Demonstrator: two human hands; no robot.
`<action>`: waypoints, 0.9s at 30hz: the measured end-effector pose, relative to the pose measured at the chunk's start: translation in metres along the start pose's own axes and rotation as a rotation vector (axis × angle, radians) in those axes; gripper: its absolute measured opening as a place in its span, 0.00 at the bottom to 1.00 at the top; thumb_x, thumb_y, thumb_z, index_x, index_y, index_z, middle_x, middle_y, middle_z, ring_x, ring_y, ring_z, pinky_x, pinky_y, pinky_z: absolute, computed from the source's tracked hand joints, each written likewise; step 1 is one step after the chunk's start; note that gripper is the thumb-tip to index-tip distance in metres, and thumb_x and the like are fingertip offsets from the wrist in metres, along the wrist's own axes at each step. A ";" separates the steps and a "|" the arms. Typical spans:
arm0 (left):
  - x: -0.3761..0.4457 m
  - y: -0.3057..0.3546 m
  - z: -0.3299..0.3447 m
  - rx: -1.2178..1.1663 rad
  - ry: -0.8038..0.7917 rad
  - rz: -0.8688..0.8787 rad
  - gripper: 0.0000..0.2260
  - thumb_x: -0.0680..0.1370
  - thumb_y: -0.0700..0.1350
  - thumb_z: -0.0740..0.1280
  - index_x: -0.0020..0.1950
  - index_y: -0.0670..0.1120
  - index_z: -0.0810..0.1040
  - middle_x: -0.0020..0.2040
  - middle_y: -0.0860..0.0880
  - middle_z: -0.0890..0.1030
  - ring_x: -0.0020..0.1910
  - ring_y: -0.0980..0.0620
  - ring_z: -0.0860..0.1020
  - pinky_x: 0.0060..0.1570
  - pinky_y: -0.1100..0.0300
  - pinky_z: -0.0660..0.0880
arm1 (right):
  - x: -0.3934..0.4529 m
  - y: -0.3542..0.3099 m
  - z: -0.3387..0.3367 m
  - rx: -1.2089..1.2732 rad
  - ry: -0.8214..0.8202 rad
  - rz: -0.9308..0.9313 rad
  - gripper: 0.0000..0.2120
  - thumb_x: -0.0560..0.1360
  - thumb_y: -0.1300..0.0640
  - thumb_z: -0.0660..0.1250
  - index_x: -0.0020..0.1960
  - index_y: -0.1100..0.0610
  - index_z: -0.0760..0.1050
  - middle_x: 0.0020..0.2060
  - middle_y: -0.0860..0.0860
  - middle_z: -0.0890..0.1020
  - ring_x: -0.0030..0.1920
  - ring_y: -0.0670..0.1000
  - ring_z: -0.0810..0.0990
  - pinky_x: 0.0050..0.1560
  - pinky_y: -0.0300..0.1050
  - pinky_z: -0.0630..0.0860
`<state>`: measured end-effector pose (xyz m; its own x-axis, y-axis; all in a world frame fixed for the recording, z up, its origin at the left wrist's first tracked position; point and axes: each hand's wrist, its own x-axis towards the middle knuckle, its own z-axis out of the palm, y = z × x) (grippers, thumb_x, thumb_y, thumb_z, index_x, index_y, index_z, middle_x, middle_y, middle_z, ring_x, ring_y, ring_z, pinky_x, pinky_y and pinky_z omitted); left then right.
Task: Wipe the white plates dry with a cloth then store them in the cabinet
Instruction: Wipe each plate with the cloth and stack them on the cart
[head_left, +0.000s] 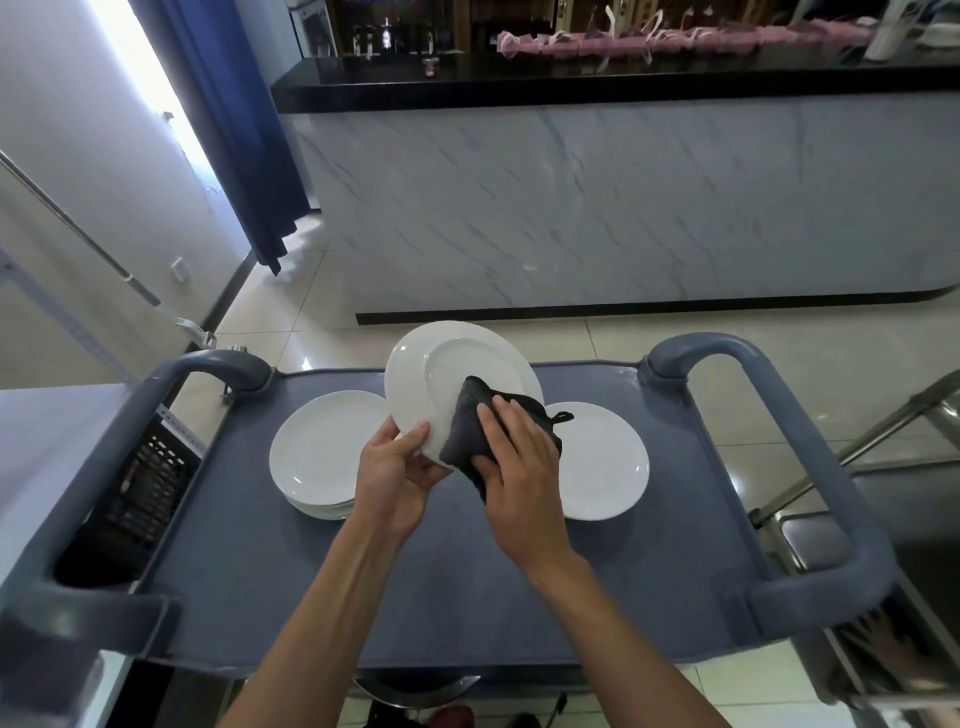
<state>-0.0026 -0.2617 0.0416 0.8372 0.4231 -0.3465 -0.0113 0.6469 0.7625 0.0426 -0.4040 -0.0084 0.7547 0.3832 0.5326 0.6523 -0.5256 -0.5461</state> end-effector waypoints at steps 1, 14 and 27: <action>-0.001 0.000 -0.002 -0.001 -0.015 0.001 0.13 0.81 0.33 0.61 0.63 0.41 0.79 0.55 0.39 0.84 0.49 0.42 0.83 0.44 0.48 0.84 | 0.000 0.001 -0.001 0.010 -0.002 0.027 0.24 0.82 0.53 0.56 0.77 0.54 0.66 0.76 0.51 0.67 0.77 0.51 0.61 0.73 0.54 0.62; -0.004 0.014 -0.010 0.056 -0.159 0.045 0.19 0.74 0.34 0.67 0.66 0.38 0.77 0.60 0.37 0.82 0.56 0.38 0.82 0.46 0.46 0.83 | 0.028 0.001 -0.006 0.295 0.047 0.321 0.27 0.79 0.52 0.59 0.78 0.50 0.63 0.79 0.50 0.59 0.78 0.50 0.58 0.75 0.46 0.57; -0.008 0.016 -0.021 0.241 -0.281 0.050 0.17 0.70 0.35 0.71 0.58 0.41 0.84 0.51 0.36 0.84 0.44 0.40 0.83 0.39 0.50 0.82 | 0.071 0.025 -0.023 0.371 0.045 0.416 0.25 0.82 0.55 0.62 0.79 0.50 0.62 0.78 0.50 0.64 0.76 0.50 0.62 0.75 0.44 0.59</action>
<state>-0.0208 -0.2417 0.0449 0.9567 0.2381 -0.1676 0.0451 0.4475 0.8931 0.1102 -0.4072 0.0305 0.9554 0.1635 0.2457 0.2870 -0.3198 -0.9030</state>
